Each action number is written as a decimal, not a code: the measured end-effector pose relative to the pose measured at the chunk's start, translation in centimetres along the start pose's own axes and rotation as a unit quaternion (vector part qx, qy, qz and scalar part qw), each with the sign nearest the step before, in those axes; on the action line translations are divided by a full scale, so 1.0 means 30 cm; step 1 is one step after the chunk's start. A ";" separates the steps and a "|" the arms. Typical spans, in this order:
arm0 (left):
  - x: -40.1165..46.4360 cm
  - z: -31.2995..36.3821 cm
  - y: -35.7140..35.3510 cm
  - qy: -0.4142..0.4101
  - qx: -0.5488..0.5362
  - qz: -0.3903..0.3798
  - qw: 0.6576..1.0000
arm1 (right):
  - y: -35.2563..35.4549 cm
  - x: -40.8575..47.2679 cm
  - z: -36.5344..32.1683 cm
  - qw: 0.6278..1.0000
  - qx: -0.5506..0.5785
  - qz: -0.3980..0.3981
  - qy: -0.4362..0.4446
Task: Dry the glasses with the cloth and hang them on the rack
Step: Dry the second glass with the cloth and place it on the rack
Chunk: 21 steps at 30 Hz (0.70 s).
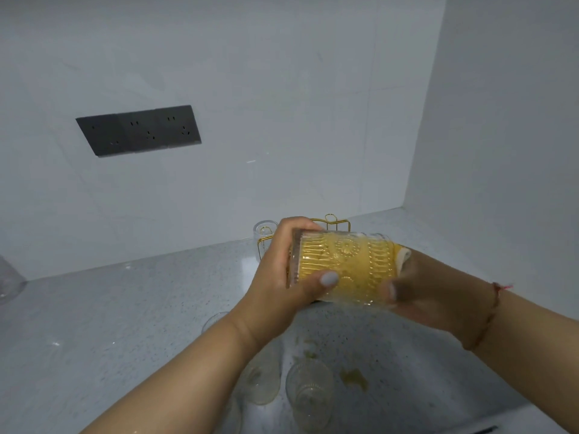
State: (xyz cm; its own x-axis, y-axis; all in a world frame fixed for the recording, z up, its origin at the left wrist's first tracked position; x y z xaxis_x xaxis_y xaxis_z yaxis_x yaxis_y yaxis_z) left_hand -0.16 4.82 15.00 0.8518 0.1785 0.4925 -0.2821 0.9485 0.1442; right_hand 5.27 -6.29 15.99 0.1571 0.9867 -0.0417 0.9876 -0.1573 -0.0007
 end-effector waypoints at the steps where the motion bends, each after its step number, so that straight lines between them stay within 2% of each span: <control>1: 0.001 -0.007 0.003 0.029 -0.014 -0.012 0.999 | -0.014 -0.008 -0.018 0.997 -0.079 -0.001 0.005; 2: 0.001 -0.020 0.005 0.074 -0.037 -0.018 0.996 | -0.012 -0.007 -0.030 0.990 -0.139 0.011 0.022; 3: 0.000 -0.032 0.002 0.131 -0.070 -0.016 0.989 | -0.039 -0.022 -0.054 0.964 -0.264 0.027 0.022; 5: -0.008 -0.060 -0.019 0.244 -0.142 0.006 0.959 | -0.048 -0.017 -0.079 0.851 -0.512 0.112 0.046; 7: -0.017 -0.085 -0.036 0.306 -0.170 0.052 0.935 | -0.027 0.006 -0.045 0.833 -0.536 0.127 0.041; 8: -0.016 -0.092 -0.036 0.308 -0.161 0.075 0.935 | -0.026 0.016 -0.019 0.861 -0.496 0.109 0.021; 9: -0.015 -0.089 -0.033 0.294 -0.148 0.096 0.939 | -0.050 -0.014 0.002 0.886 -0.455 0.076 0.044; 10: -0.012 -0.086 -0.026 0.268 -0.143 0.112 0.946 | -0.002 -0.020 0.006 0.941 -0.313 0.116 0.060; 11: -0.008 -0.078 -0.020 0.239 -0.138 0.120 0.954 | 0.036 -0.007 -0.004 0.970 -0.201 0.128 0.054; 12: -0.008 -0.069 -0.015 0.207 -0.129 0.123 0.962 | 0.009 0.019 0.007 0.992 -0.109 0.065 -0.017; 13: -0.009 -0.063 -0.007 0.169 -0.110 0.127 0.971 | -0.001 0.039 0.019 0.994 -0.053 0.059 -0.068; 14: -0.009 -0.051 0.002 0.121 -0.079 0.127 0.981 | -0.020 0.037 0.013 0.997 -0.042 0.038 -0.060; 15: -0.009 -0.035 0.007 0.070 -0.031 0.123 0.989 | -0.012 0.014 0.011 0.999 0.013 0.034 -0.032; 17: -0.014 -0.008 0.002 0.000 0.046 0.093 0.995 | -0.011 0.016 0.022 0.993 0.103 0.036 -0.031; 18: -0.014 -0.011 -0.002 0.002 0.058 0.069 0.996 | -0.007 0.007 0.037 0.992 0.120 0.029 -0.027; 20: -0.015 -0.025 -0.003 0.029 0.070 0.014 0.997 | 0.024 0.012 0.060 0.988 0.130 0.072 -0.049; 21: -0.015 -0.025 0.000 0.035 0.124 -0.014 0.992 | 0.053 0.006 0.088 0.983 0.140 0.100 -0.058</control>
State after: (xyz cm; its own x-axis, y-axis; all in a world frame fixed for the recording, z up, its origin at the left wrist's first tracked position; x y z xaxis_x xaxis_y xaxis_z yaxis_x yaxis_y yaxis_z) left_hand -0.22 4.93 14.13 0.8872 0.1789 0.4253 -0.3502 0.8612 0.3683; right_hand 6.84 -6.48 13.35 0.3301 0.9260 -0.1832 0.8939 -0.3690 -0.2545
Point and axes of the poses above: each hand's wrist, its own x-axis towards the middle knuckle, its own y-axis out of the back of the hand, z = x × y, the point moved 7 cm from there along x, towards the middle knuckle, and after that the axes turned 8 degrees about -y, right-handed, at the moved point
